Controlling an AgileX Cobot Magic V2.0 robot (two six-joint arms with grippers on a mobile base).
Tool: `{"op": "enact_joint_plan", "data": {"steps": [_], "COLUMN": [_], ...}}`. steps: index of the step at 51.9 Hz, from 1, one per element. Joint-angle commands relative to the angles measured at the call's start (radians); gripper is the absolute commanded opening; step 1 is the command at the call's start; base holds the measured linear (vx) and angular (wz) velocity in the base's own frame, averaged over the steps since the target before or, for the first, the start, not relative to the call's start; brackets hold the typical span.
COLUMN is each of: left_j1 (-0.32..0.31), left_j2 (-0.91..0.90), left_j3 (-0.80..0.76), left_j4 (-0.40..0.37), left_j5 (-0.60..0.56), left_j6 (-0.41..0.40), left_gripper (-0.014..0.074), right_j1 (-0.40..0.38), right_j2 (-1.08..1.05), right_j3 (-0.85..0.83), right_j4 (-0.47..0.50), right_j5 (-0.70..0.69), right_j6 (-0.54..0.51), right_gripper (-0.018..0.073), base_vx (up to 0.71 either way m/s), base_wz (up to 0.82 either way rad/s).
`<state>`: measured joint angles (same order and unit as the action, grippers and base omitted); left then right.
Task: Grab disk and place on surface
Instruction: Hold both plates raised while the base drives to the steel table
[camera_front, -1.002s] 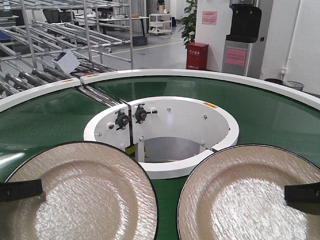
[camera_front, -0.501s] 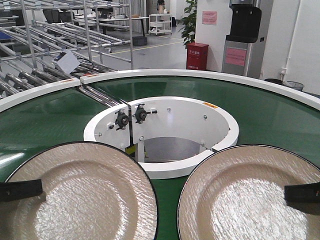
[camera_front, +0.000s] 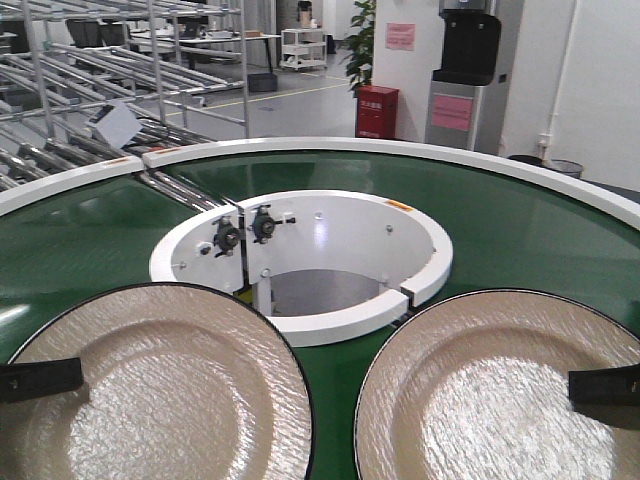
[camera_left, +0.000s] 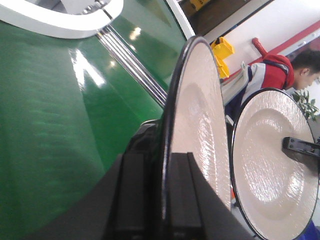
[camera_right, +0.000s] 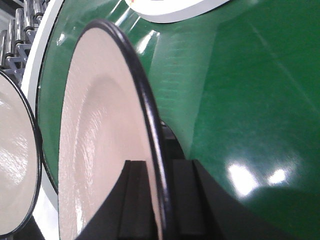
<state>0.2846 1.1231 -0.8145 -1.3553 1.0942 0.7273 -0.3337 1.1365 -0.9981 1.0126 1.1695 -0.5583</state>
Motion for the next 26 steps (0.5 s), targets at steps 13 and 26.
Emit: {"op": "enact_joint_plan", "data": {"steps": [13, 26], "left_j1": [-0.004, -0.004], "left_j2": [-0.024, -0.024], "left_j3": [-0.03, -0.03], "left_j4": [-0.145, -0.145], "left_j5": [0.03, 0.03], "left_j6": [-0.018, -0.018], "left_gripper": [-0.0005, -0.0005], "right_j1": [0.0, 0.0], "right_j2": [-0.023, -0.023], "right_j3": [-0.028, -0.028], "right_j4": [0.117, 0.117], "right_j5": [-0.018, -0.018], "right_j6": [0.003, 0.003], "right_gripper": [-0.0009, -0.0009], "base_vx": [-0.14, -0.17], "base_wz": [-0.34, -0.52]}}
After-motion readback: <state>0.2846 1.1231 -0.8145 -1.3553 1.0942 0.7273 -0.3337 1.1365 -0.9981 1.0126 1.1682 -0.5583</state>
